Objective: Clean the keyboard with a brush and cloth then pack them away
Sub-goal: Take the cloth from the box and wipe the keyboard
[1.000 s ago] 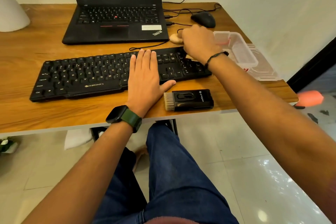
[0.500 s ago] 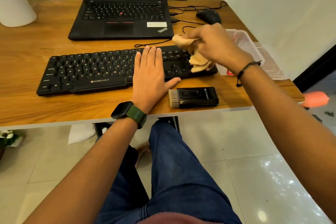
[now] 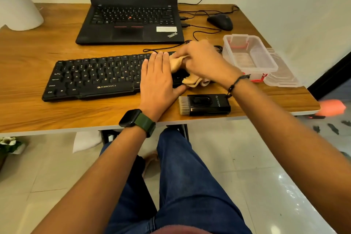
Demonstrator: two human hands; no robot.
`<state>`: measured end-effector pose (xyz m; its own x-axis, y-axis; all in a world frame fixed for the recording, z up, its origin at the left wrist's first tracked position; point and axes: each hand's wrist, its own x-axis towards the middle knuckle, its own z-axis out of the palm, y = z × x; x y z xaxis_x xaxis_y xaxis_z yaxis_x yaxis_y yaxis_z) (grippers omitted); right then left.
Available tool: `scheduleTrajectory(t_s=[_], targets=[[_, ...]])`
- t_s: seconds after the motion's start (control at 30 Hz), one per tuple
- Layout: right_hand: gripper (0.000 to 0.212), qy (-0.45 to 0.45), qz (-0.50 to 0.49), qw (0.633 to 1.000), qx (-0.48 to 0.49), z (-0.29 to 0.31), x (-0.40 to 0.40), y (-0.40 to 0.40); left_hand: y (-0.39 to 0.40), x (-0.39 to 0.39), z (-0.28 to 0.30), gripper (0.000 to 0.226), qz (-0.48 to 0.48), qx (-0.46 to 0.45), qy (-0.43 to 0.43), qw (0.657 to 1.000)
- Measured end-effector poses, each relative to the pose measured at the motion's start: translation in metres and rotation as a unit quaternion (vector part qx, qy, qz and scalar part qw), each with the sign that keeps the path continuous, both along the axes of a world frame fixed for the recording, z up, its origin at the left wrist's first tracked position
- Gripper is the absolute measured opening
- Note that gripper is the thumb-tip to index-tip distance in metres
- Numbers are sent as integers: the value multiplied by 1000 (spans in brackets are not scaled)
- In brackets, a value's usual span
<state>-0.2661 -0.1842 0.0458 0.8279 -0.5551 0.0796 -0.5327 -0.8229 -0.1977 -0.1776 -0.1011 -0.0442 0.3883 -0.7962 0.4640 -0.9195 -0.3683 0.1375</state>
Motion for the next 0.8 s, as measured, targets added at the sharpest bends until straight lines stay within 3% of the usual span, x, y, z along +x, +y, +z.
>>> scheduleTrajectory(t_s=[0.1, 0.17, 0.27, 0.37, 0.43, 0.53, 0.63, 0.73, 0.8], targets=[[38, -27, -72, 996, -33, 11, -2, -18, 1, -2, 1, 96, 11, 2, 2, 1000], [38, 20, -101, 990, -92, 10, 0, -22, 1, -2, 0, 98, 13, -3, 7, 1000], [30, 83, -73, 985, -135, -3, 7, -12, 0, -1, -3, 101, 12, -11, 23, 1000], [23, 75, -21, 981, -178, -15, 13, 11, -1, 1, -3, 100, 4, -35, 46, 998], [22, 61, 15, 983, -170, -15, 15, 22, -1, 2, -4, 96, -7, -57, 69, 996], [25, 34, 60, 995, -74, -5, 16, 19, 1, 2, -4, 99, -13, -78, 89, 993], [32, -13, 38, 999, 9, 6, 17, 4, 2, 0, -1, 105, -9, -89, 78, 993], [32, -48, -43, 997, -37, 7, 21, -13, 4, -3, 2, 109, -15, -88, 73, 993], [32, -25, -84, 993, -83, 2, 25, -16, 6, -4, 3, 107, -27, -93, 75, 992]])
